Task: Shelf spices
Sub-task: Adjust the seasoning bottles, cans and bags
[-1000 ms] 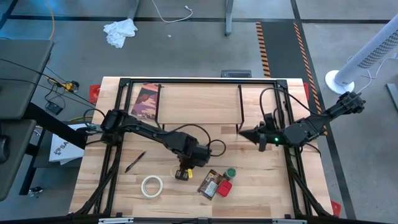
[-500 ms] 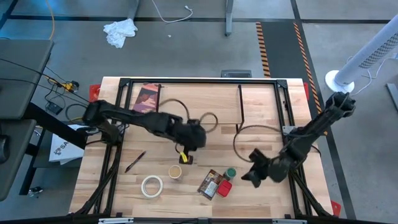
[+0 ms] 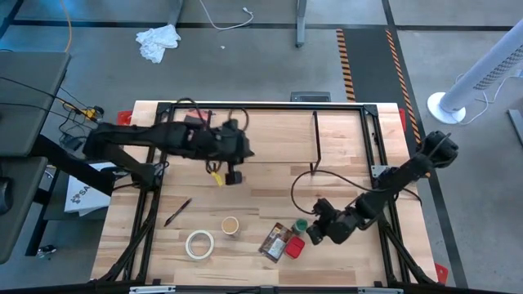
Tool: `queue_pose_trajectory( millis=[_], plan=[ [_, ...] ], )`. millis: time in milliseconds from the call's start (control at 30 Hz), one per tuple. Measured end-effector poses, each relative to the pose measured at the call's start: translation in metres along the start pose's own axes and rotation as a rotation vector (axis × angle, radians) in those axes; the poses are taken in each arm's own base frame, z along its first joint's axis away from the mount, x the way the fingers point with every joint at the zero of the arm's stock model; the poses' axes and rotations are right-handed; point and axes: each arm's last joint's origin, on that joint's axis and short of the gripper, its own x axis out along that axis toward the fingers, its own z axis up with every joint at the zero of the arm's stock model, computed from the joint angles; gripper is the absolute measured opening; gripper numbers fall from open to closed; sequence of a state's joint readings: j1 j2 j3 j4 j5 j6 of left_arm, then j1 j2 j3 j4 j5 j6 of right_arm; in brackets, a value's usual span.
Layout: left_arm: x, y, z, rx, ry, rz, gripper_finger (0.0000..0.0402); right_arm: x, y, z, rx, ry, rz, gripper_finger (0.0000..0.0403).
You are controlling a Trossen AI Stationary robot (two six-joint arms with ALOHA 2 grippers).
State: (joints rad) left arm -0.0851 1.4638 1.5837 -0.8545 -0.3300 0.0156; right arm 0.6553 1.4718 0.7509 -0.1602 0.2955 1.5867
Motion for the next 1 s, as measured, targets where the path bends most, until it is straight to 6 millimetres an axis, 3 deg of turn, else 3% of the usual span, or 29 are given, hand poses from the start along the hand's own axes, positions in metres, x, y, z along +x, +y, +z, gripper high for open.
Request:
queue_pose_trajectory(
  millis=[367,667,800,1000],
  plan=[
    [-0.058,0.023,-0.013,-0.147,-0.053,0.181,0.0,0.012,-0.001,0.054,-0.043,-0.146,-0.021,0.0],
    [-0.075,0.022,-0.019,-0.163,-0.073,0.257,0.0,0.012,0.009,0.1,-0.106,-0.221,0.134,0.0],
    [-0.078,0.022,-0.022,-0.167,-0.055,0.262,0.0,-0.005,0.01,0.1,-0.147,-0.175,0.145,0.0],
    [-0.082,0.021,-0.033,-0.234,0.017,0.269,0.0,-0.013,-0.007,0.073,-0.123,-0.081,-0.063,0.0]
  ],
)
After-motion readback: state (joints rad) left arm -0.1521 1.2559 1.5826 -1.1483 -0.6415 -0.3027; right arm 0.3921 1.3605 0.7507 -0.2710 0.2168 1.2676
